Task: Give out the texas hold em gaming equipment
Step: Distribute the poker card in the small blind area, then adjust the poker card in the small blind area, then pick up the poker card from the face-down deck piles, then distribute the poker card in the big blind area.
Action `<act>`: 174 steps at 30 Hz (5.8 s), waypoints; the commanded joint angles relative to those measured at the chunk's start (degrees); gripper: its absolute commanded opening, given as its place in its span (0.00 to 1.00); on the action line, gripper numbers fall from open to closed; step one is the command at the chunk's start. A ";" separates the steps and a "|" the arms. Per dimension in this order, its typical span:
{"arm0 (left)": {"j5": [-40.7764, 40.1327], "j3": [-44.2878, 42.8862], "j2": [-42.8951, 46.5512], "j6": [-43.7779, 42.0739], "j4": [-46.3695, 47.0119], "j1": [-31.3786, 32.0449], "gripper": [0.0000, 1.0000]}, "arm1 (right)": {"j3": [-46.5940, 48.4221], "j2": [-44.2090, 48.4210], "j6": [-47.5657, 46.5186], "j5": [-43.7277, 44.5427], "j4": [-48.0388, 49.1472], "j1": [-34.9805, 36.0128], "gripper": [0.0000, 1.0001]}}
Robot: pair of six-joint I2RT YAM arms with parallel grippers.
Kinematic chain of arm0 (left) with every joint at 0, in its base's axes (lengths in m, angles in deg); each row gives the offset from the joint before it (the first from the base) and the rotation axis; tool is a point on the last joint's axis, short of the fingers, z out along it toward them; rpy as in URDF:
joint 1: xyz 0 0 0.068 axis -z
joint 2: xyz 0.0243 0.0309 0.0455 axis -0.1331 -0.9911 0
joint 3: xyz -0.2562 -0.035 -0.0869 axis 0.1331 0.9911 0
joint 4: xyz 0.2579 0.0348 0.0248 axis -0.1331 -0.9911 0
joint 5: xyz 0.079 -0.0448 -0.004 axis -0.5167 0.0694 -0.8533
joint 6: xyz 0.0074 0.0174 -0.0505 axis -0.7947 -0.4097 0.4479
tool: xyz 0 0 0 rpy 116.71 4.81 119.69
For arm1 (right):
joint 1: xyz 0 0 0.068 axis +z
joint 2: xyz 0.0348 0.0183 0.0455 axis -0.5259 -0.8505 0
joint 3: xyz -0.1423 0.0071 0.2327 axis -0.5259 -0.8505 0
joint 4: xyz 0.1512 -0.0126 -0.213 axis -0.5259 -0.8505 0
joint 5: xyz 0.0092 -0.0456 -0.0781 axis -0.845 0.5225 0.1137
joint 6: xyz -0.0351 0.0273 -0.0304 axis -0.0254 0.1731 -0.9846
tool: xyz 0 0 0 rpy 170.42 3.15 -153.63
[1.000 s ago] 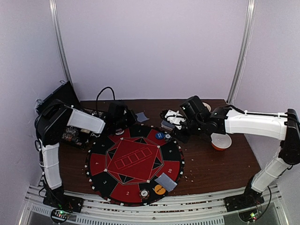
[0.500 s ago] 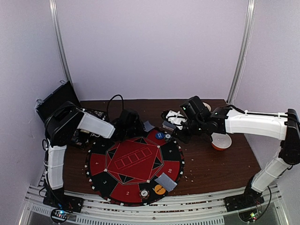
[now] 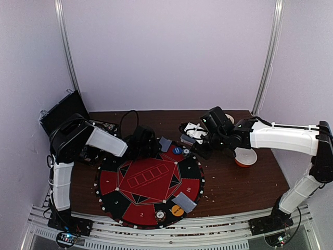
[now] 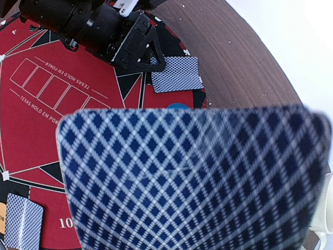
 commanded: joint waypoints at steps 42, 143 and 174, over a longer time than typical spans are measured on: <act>17.66 -6.09 -4.83 -23.68 -1.51 -5.12 0.00 | 0.32 2.40 -0.34 0.51 -1.72 -0.34 0.29; 47.95 -0.86 26.12 -48.64 -12.69 -2.01 0.00 | 4.79 -1.20 -6.27 -2.23 -0.35 4.27 0.30; 53.78 9.70 32.82 -46.19 -17.58 -5.92 0.00 | -2.21 5.99 -3.79 1.47 0.35 -8.02 0.28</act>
